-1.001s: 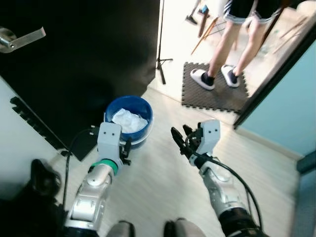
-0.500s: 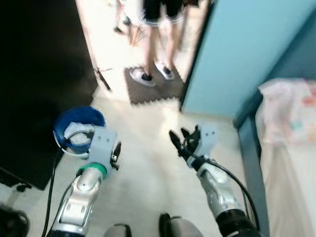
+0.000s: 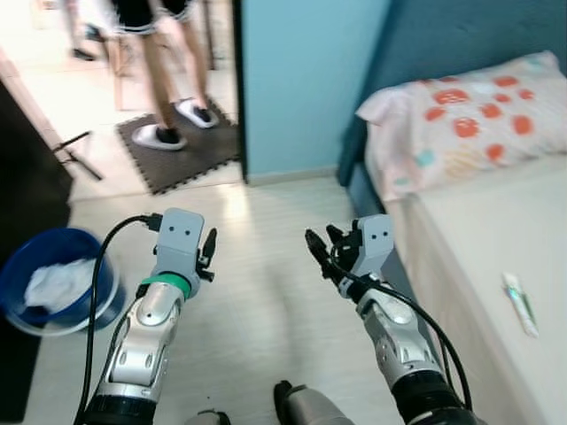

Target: Clean up the room

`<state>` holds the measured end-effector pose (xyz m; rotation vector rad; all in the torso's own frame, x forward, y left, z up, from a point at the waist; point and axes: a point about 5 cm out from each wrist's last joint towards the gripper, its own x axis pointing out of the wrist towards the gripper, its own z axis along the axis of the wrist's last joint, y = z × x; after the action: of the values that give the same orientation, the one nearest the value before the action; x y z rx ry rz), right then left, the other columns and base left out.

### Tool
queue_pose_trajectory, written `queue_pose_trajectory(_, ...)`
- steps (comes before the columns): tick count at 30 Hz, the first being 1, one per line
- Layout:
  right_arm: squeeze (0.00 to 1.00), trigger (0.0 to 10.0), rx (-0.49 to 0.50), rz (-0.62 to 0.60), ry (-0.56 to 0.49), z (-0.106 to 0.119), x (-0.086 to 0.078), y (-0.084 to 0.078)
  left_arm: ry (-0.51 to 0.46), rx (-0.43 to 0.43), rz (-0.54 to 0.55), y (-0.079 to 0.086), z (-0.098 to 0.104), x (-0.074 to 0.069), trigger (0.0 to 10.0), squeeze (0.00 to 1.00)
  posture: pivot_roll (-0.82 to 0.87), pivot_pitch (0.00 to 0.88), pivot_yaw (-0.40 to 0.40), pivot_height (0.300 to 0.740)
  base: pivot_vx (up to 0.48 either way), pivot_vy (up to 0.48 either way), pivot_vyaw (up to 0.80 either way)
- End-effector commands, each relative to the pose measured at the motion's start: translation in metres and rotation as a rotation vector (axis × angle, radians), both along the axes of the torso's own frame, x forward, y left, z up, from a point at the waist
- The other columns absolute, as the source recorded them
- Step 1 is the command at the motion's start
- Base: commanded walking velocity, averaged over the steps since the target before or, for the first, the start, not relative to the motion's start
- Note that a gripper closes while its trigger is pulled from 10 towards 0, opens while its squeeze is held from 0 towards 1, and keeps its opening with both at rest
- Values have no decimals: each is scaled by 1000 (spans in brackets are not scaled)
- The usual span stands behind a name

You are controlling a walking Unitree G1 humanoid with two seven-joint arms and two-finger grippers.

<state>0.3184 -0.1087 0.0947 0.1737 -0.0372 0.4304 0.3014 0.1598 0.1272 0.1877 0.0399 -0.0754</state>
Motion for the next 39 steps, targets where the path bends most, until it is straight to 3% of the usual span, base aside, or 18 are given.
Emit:
queue_pose_trajectory(1, 0, 10000, -2, -2, -7, 2, 0, 0, -3, -19, -6, 0, -1, 1, 10000, 0, -45, 101, 27, 714, 0, 0, -800)
queue_pose_trajectory(9, 0, 10000, 10, -19, -67, 19, 2, -2, -58, -48, -17, -5, 11, 10, 10000, 0, -115, 122, 50, 714, 0, 0, -800)
queue_pose_trajectory(26, 0, 10000, 16, -28, -71, 20, -2, 2, -57, -50, -58, -13, 11, 14, 10000, 0, -147, 113, 89, 714, 0, 0, -800)
queue_pose_trajectory(39, 0, 10000, 29, -27, -51, 19, -3, 0, -65, -47, -55, -12, 12, 17, 10000, 0, -87, 98, 43, 714, 0, 0, -800)
